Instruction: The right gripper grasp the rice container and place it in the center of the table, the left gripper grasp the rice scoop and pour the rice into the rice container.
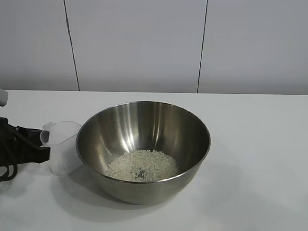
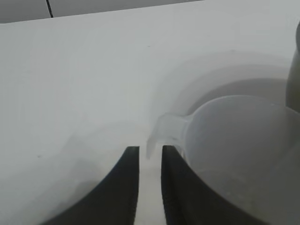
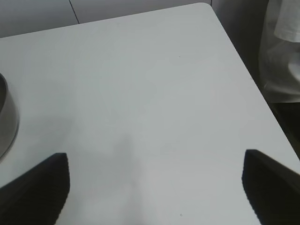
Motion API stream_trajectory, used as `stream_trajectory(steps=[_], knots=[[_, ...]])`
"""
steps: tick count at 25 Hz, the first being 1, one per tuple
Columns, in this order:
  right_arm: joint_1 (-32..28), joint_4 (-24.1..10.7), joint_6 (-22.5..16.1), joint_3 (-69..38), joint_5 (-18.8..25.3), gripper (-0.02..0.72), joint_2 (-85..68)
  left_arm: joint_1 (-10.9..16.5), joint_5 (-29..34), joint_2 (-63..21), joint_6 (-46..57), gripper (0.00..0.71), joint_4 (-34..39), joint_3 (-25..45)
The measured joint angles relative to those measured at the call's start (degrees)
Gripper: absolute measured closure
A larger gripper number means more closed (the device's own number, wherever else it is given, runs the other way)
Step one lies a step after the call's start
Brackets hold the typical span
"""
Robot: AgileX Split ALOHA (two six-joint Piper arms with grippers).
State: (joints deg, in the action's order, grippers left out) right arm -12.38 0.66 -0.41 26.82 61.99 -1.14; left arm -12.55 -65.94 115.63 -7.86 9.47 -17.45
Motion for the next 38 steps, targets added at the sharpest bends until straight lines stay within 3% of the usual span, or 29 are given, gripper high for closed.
stream_trajectory(steps=[2,4,8,10,13,15,19,21,23,25,30,34,38], knots=[[0.00,0.00,0.00,0.00,0.00,0.009,0.00,0.00,0.00,-1.50,0.20,0.154,-0.15,1.16],[0.00,0.00,0.00,0.00,0.00,0.009,0.00,0.00,0.00,-3.56,0.93,0.078,-1.32,2.04],[0.00,0.00,0.00,0.00,-0.01,0.009,0.00,0.00,0.87,-9.62,1.53,0.031,-6.26,2.42],[0.00,0.00,0.00,0.00,-0.01,0.009,0.00,0.00,6.62,-13.89,1.53,0.025,-8.12,1.18],[0.00,0.00,0.00,0.00,-0.01,0.009,0.00,0.00,23.25,-21.10,1.53,0.023,-8.60,-3.08],[0.00,0.00,0.00,0.00,-0.01,0.009,0.00,0.00,39.18,-25.90,1.53,0.023,-8.40,-7.90],[0.00,0.00,0.00,0.00,-0.01,0.009,0.00,1.24,72.90,-32.05,2.13,0.023,-8.65,-23.79],[0.00,0.00,0.00,0.00,-0.01,0.009,0.00,3.13,85.90,-32.29,2.15,0.024,-8.85,-33.03],[0.00,0.00,0.00,0.00,-0.01,0.009,0.00,6.05,95.72,-32.03,2.15,0.024,-8.98,-40.18],[0.00,0.00,0.00,0.00,-0.01,0.009,0.00,9.87,100.74,-32.04,2.09,0.024,-9.10,-46.39],[0.00,0.00,0.00,0.00,-0.01,0.009,0.00,24.94,108.36,-31.86,1.09,0.024,-10.55,-56.40],[0.00,0.00,0.00,0.00,-0.01,0.009,0.00,37.06,113.37,-32.19,-6.47,0.024,-19.46,-59.72],[0.00,0.00,0.00,0.00,0.04,0.009,0.00,44.07,115.14,-35.07,-16.33,0.024,-33.27,-59.72]])
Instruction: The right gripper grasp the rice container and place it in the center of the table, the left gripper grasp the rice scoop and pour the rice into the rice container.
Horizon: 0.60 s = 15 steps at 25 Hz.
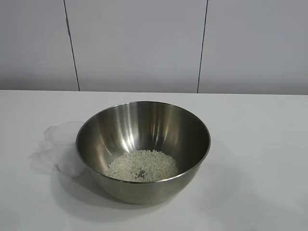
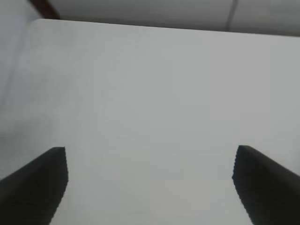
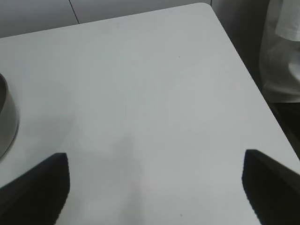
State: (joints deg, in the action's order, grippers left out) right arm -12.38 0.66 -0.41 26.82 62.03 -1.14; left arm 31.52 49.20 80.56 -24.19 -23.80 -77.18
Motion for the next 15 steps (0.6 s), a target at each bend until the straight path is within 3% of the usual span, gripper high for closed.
stream_trajectory(steps=[5,10,12,15], knots=[[0.00,0.00,0.00,0.00,0.00,0.009,0.00,1.06,2.41,-7.89,-6.69,0.034,-8.36,-0.07],[0.00,0.00,0.00,0.00,0.00,0.009,0.00,0.83,5.35,-16.52,-6.59,0.046,-9.83,1.33],[0.00,0.00,0.00,0.00,0.00,0.009,0.00,-1.04,7.15,-18.48,-5.76,0.046,-9.83,2.22],[0.00,0.00,0.00,0.00,-0.05,0.009,0.00,-6.53,9.40,-21.17,-5.44,0.046,-9.72,3.60]])
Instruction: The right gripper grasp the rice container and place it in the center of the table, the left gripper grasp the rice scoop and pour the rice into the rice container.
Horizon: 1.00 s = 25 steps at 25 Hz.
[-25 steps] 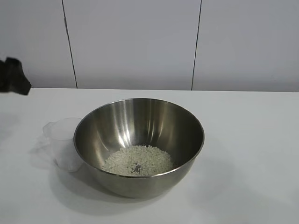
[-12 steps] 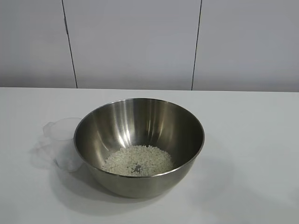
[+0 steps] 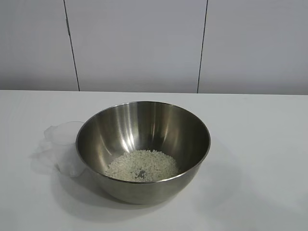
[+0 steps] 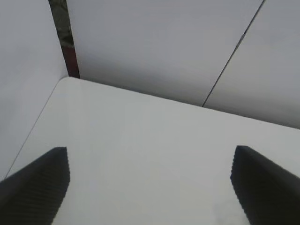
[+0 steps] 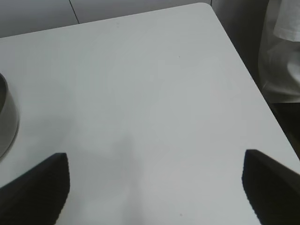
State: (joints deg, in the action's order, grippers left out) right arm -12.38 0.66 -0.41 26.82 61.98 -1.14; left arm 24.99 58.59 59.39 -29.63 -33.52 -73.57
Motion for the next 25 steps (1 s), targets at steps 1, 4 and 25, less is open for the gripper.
stream_trajectory(steps=[1,4,25], knots=[[0.00,0.00,0.00,0.00,0.00,0.009,0.00,-1.79,0.84,-1.04,0.05,0.046,0.44,0.73],[0.00,0.00,0.00,0.00,0.00,0.009,0.00,-5.19,1.99,-6.28,0.29,0.046,2.70,4.13],[0.00,0.00,0.00,0.00,-0.01,0.009,0.00,-24.63,5.03,-56.48,33.05,0.047,34.72,30.65]])
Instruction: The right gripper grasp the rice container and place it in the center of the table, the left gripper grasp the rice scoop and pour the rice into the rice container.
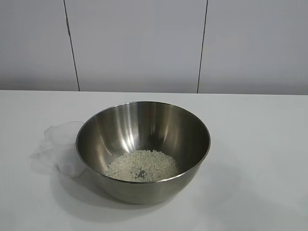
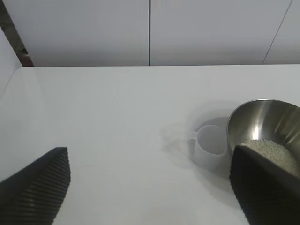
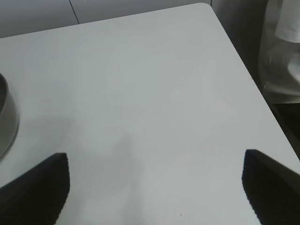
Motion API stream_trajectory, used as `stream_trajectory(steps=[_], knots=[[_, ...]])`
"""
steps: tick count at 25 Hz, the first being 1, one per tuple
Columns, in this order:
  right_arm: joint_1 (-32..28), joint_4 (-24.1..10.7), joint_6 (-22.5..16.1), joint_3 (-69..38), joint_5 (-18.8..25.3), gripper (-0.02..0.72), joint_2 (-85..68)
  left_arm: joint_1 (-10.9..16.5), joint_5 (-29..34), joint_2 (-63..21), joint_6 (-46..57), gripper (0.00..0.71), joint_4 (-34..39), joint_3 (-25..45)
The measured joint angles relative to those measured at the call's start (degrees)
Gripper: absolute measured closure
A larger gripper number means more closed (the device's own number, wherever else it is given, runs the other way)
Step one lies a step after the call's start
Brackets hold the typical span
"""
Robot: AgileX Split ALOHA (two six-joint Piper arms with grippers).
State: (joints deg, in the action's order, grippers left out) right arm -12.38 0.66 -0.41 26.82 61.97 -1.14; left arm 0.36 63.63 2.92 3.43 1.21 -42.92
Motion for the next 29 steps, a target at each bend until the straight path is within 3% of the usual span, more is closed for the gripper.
stream_trajectory(steps=[10,29], knots=[[0.00,0.00,0.00,0.00,0.00,0.009,0.00,-0.02,4.07,-3.86,0.92,0.047,0.77,12.68],[0.95,0.17,0.00,0.00,-0.01,0.009,0.00,-0.02,1.43,-3.86,0.87,0.047,0.71,15.11]])
